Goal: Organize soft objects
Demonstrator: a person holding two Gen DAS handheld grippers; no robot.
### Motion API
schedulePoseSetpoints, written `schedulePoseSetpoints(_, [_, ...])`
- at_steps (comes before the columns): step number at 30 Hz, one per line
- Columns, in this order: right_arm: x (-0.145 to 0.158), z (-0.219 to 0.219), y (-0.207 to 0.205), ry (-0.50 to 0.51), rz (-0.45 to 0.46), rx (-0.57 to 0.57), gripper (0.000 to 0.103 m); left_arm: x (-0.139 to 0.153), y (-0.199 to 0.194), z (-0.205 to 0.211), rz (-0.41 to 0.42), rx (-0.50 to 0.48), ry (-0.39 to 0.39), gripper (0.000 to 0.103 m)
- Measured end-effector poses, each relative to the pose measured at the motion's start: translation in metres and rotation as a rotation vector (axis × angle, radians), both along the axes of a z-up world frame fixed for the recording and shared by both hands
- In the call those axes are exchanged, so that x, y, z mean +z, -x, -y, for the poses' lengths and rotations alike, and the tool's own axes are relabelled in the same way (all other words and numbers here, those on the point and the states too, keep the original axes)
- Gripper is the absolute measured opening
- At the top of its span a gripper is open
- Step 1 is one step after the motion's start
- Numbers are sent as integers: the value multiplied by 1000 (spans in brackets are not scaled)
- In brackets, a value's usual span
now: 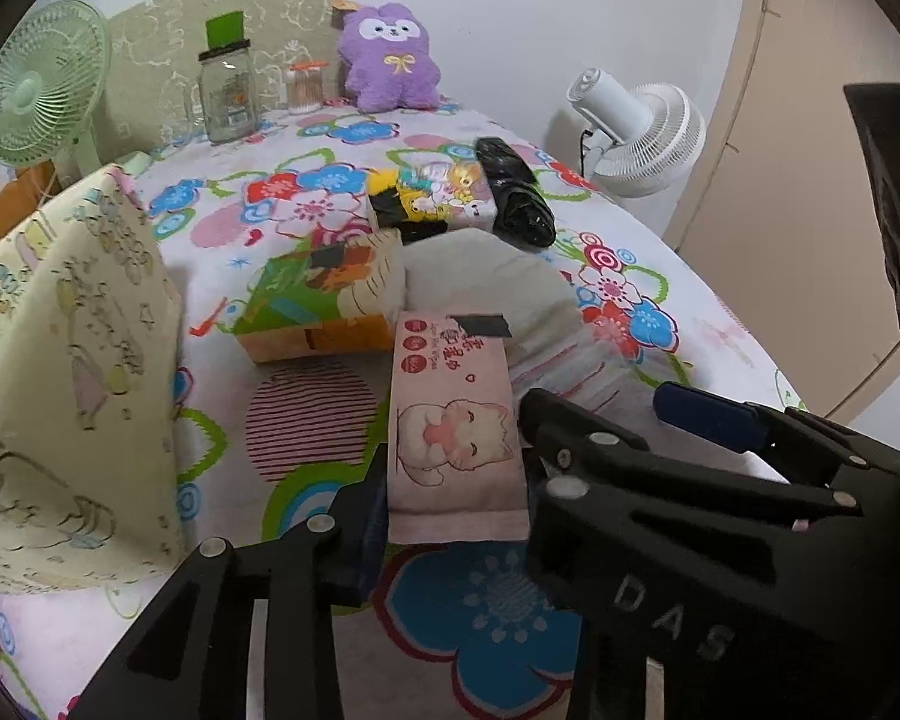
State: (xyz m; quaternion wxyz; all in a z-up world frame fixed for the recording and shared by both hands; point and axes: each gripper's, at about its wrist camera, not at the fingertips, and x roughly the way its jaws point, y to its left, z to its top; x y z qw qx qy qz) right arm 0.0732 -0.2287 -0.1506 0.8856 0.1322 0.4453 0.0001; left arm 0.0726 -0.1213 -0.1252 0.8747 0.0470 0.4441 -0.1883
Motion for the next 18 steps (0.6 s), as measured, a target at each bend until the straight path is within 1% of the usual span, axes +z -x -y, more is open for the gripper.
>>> schedulePoseSetpoints(4, [3, -1, 4, -14, 2, -10, 74, 5, 5, -8, 22, 20, -3, 40])
schedulePoseSetpoints(10, [8, -16, 11, 3, 20, 17, 74, 7, 14, -20, 39, 40, -5, 39])
schedulePoseSetpoints(18, [7, -33, 5, 10, 3, 39, 74, 2, 11, -38, 40, 96, -19, 40])
